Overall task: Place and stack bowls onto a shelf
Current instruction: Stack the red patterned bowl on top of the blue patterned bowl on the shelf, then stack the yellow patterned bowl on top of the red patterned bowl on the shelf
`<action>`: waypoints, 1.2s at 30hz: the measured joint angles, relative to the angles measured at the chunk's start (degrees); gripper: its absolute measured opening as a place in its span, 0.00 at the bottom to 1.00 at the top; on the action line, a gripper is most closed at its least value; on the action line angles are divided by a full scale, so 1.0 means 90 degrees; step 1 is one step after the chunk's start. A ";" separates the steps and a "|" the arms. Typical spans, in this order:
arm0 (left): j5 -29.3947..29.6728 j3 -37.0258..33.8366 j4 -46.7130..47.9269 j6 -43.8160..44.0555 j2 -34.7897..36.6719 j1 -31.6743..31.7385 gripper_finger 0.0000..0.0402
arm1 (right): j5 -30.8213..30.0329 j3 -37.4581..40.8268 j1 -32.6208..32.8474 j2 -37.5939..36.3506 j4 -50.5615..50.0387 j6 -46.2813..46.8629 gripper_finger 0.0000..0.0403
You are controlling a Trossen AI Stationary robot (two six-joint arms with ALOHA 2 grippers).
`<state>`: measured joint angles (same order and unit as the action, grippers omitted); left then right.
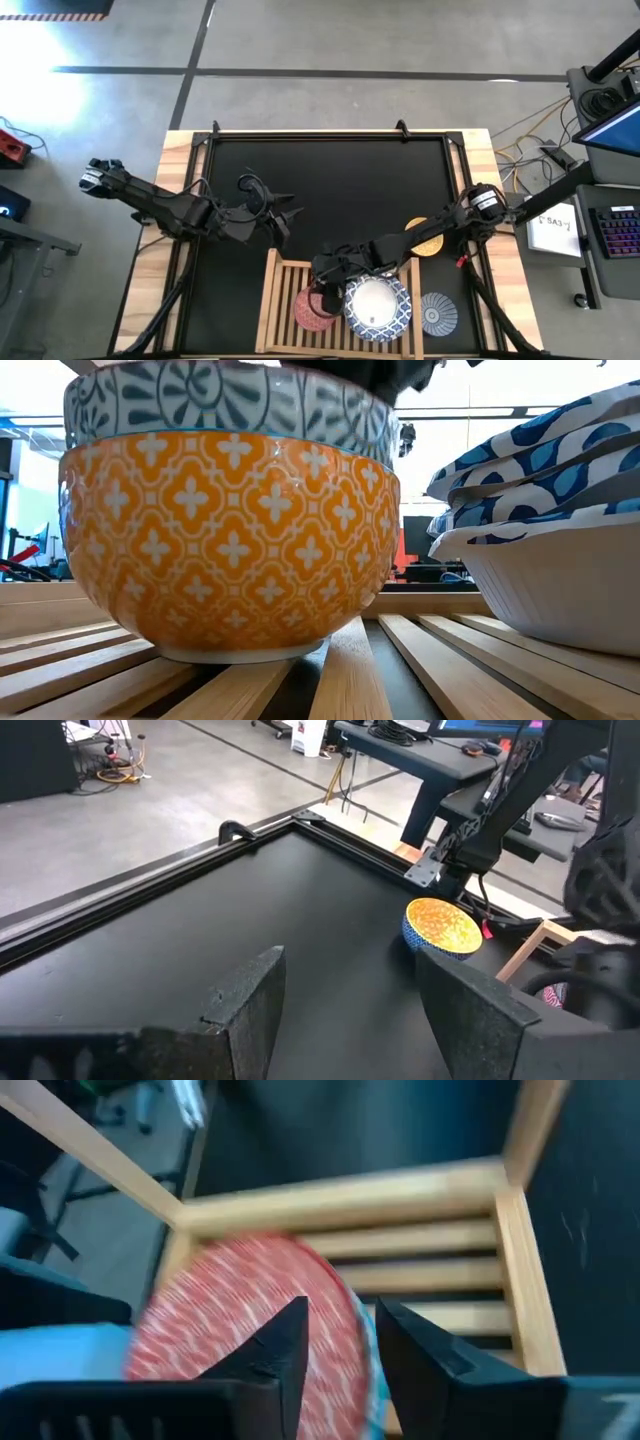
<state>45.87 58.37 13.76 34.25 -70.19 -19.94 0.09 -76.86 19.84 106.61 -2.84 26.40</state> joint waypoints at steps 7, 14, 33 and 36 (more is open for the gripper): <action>-0.0046 0.0000 0.0013 0.0173 0.0000 -0.0117 0.52 | -0.0013 -0.0447 0.0002 -0.0624 -0.1208 -0.0308 0.30; -0.0039 0.0000 0.0085 0.0228 0.0000 -0.0334 0.52 | -0.0843 -0.0429 -0.0001 -0.1573 -0.2998 -0.0266 0.30; 0.0680 0.0000 0.0126 -0.0201 -0.0017 -0.0350 0.52 | -0.2304 0.0564 -0.0786 -0.3389 -0.7438 0.1614 0.30; 0.0678 0.0000 0.0127 -0.0346 -0.0017 -0.0351 0.52 | -0.2300 0.0939 -0.0851 -0.3668 -0.7491 0.1930 0.30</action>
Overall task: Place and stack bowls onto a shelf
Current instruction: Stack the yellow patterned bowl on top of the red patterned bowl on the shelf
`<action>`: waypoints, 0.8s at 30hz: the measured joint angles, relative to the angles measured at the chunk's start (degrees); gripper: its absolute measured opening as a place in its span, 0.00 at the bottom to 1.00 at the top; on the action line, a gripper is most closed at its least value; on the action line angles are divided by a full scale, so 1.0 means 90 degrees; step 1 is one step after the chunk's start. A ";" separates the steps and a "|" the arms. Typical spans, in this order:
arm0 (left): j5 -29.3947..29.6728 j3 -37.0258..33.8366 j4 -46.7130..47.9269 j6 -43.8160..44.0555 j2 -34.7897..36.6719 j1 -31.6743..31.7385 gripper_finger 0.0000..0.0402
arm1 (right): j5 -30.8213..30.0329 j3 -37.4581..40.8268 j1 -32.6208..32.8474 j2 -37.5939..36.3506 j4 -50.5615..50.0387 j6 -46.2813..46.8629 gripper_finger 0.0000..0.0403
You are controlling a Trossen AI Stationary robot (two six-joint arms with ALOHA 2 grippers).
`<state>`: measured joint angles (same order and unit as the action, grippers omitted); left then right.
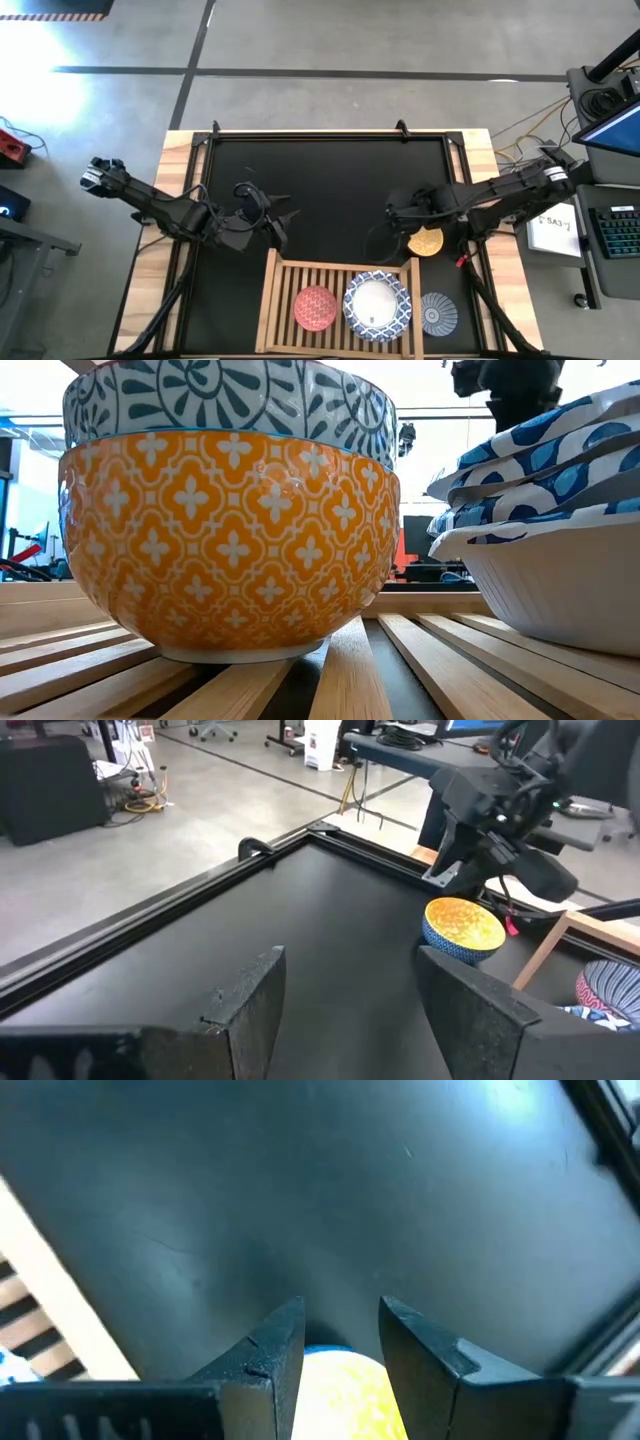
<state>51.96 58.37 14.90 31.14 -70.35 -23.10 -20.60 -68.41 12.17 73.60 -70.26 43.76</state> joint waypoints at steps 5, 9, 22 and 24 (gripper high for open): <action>0.0000 0.0000 0.0022 -0.0065 -0.0002 0.0001 0.52 | 0.0414 0.0639 -0.0178 -0.0474 0.0013 0.0292 0.30; 0.0000 0.0000 0.0026 -0.0075 -0.0002 0.0001 0.52 | 0.0886 0.1274 -0.0347 -0.0749 0.0030 0.0448 0.30; 0.0000 0.0000 0.0135 -0.0075 -0.0002 0.0001 0.52 | 0.1341 0.2497 -0.0882 -0.1012 0.0059 0.0449 0.30; 0.0000 0.0000 0.0180 -0.0075 -0.0002 0.0001 0.52 | 0.1341 0.2555 -0.0998 -0.1012 0.0036 0.0320 0.30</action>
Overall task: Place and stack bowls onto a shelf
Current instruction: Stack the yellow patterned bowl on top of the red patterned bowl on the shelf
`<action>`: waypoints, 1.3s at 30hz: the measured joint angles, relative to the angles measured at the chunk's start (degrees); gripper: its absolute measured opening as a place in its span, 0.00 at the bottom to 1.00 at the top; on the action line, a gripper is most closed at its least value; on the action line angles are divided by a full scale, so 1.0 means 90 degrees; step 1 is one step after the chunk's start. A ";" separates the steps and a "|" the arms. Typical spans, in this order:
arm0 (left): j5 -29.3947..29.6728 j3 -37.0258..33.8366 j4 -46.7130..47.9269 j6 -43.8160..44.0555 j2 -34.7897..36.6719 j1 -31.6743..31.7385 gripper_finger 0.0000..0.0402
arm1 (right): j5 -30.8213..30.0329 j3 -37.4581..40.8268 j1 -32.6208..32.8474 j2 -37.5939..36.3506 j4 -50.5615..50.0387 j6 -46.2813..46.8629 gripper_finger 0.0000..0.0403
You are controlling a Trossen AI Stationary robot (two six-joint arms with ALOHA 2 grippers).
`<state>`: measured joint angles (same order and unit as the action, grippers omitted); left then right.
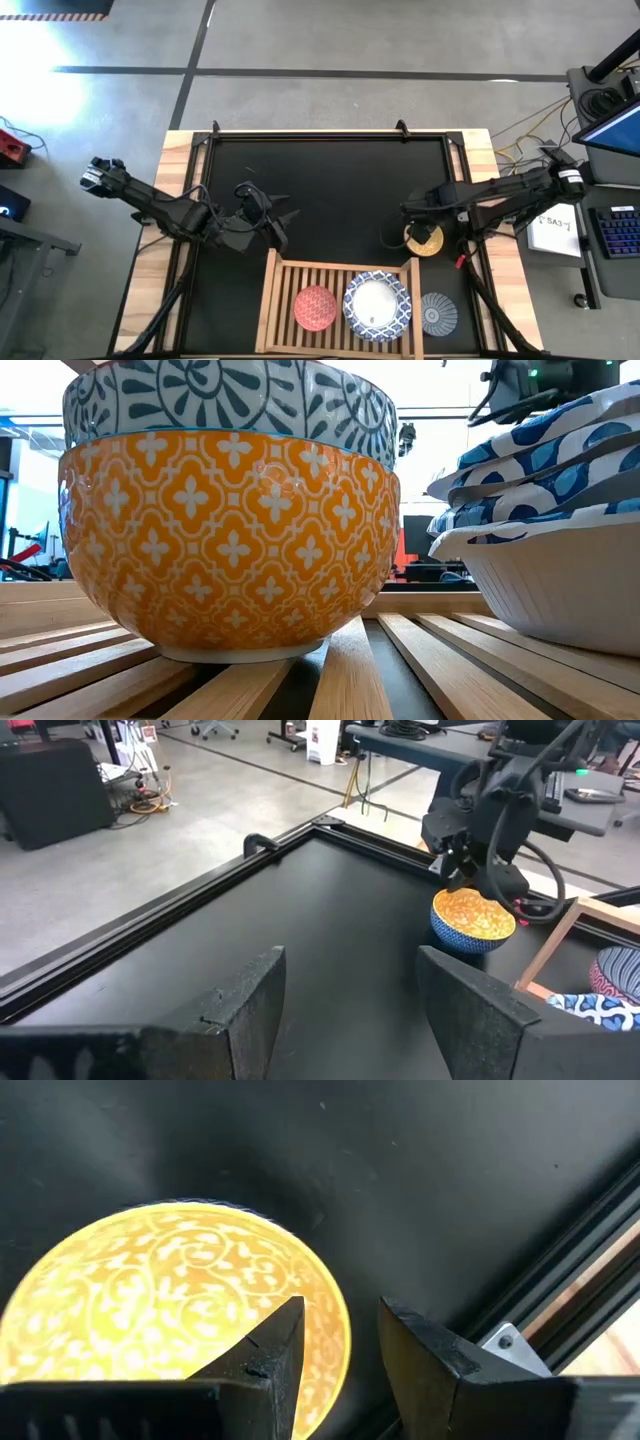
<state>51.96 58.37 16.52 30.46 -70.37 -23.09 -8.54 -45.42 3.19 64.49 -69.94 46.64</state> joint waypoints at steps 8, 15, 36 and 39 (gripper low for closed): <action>-0.0001 0.0000 0.0020 0.0000 -0.0005 0.0000 0.52 | 0.0006 0.0122 -0.0453 0.0005 0.0059 -0.0461 0.30; -0.0002 0.0000 0.0045 -0.0075 -0.0005 -0.0001 0.52 | 0.0337 0.0290 -0.0601 0.0007 0.0566 -0.0642 0.30; -0.0002 0.0000 0.0038 -0.0170 -0.0005 0.0000 0.52 | 0.0726 0.1048 -0.0599 0.0063 0.1506 -0.0691 0.23; -0.0002 0.0000 0.0038 -0.0170 -0.0005 0.0000 0.52 | 0.0762 0.1048 -0.0599 0.0063 0.1504 -0.0664 0.15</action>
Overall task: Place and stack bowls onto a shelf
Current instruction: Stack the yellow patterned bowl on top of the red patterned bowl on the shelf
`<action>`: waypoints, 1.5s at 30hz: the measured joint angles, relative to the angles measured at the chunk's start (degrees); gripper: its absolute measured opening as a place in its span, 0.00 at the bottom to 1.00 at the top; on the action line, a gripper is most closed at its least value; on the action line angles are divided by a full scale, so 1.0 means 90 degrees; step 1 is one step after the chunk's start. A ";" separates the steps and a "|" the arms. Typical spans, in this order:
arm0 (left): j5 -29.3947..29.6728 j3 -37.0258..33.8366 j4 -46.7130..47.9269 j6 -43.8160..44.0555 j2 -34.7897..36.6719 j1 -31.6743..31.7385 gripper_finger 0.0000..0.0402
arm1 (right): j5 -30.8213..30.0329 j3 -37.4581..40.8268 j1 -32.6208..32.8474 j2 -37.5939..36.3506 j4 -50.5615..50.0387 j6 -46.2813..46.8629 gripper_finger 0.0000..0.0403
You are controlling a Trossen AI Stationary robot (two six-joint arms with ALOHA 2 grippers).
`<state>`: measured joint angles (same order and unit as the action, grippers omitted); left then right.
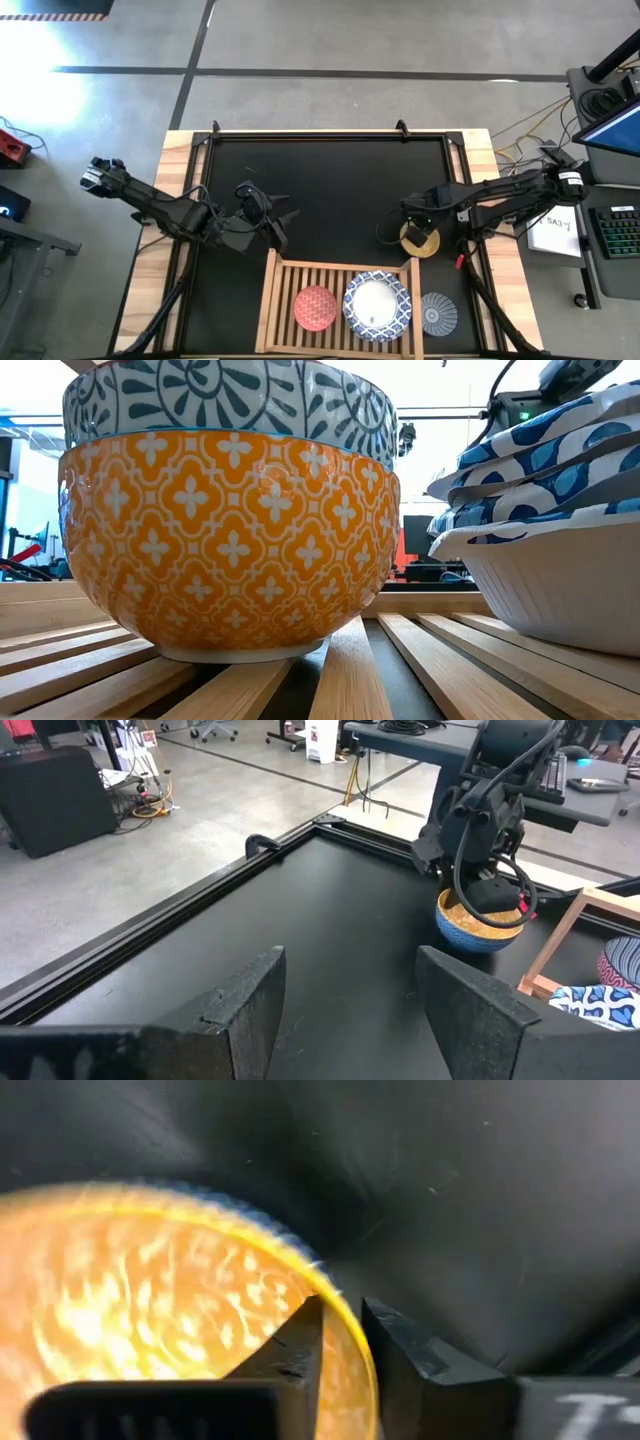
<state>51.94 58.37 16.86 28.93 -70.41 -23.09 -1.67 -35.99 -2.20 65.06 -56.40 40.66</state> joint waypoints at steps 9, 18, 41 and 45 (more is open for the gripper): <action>0.0000 0.0000 -0.0005 0.0002 0.0000 0.0000 0.52 | -0.0022 -0.0062 0.0002 -0.0012 0.0248 0.0028 0.04; 0.0000 0.0000 -0.0017 0.0009 -0.0127 0.0012 0.52 | -0.1373 -0.1154 0.0000 0.0000 0.0359 -0.0158 0.03; 0.1821 0.0000 -0.0187 0.0019 -0.0763 0.0036 0.52 | -0.4015 -0.3615 0.0007 0.2034 0.3819 -0.3143 0.03; 0.2353 0.0000 -0.0202 0.0007 -0.0854 0.0041 0.52 | -0.4338 -0.4183 0.0007 0.2570 0.3814 -0.3602 0.03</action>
<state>73.12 58.37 15.05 28.99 -78.10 -22.72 -40.71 -73.63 -2.13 88.18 -22.07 8.24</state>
